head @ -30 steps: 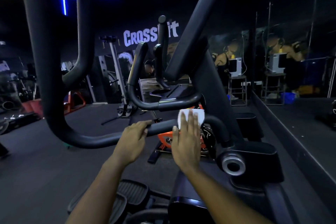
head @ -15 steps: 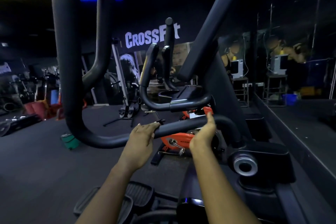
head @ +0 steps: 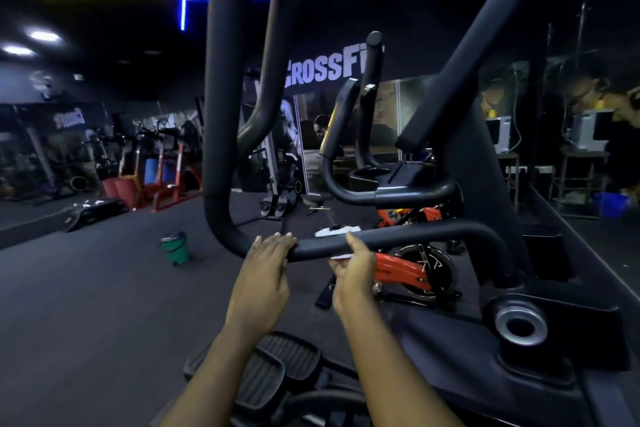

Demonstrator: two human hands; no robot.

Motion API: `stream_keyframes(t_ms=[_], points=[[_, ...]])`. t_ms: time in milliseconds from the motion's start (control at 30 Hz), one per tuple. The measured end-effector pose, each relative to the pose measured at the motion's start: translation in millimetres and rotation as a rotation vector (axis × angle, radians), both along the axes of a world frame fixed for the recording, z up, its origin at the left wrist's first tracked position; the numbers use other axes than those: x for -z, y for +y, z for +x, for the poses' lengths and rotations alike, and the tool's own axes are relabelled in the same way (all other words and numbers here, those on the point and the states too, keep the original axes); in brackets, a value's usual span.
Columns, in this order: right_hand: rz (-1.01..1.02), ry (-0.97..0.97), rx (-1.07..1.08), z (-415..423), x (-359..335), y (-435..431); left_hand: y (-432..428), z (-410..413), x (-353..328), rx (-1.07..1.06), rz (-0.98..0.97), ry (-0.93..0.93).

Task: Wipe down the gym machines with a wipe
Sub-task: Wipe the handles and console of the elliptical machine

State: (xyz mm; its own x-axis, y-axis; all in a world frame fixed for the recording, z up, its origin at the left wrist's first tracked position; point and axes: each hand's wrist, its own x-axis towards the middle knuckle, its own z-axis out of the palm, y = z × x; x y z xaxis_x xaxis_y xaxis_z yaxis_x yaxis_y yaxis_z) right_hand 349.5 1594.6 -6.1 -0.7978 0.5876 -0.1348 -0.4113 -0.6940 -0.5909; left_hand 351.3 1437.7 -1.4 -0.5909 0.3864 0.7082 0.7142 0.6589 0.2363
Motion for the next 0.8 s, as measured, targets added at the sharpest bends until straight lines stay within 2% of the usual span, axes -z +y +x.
stream_keyframes(t_ms=[167,233,367,467,567,633,733,800], points=[[0.155,-0.093,-0.086,-5,13,-17,-19,8,4,-0.018,0.004,-0.021],[0.186,-0.145,-0.044,-6,11,-15,-15,12,3,-0.044,0.018,-0.018],[0.225,-0.231,0.196,-2,8,5,0,18,-1,-0.106,0.045,-0.012],[0.350,-0.263,0.110,9,1,16,9,17,-4,-0.137,0.031,-0.017],[0.445,-0.252,0.036,21,14,28,27,18,-1,-0.104,0.043,-0.064],[0.526,-0.276,0.114,34,20,45,40,18,3,-0.053,0.049,-0.092],[0.538,-0.274,0.237,65,15,81,63,23,10,0.043,0.023,-0.075],[0.638,-0.302,0.256,83,11,101,77,30,10,0.098,0.054,-0.067]])
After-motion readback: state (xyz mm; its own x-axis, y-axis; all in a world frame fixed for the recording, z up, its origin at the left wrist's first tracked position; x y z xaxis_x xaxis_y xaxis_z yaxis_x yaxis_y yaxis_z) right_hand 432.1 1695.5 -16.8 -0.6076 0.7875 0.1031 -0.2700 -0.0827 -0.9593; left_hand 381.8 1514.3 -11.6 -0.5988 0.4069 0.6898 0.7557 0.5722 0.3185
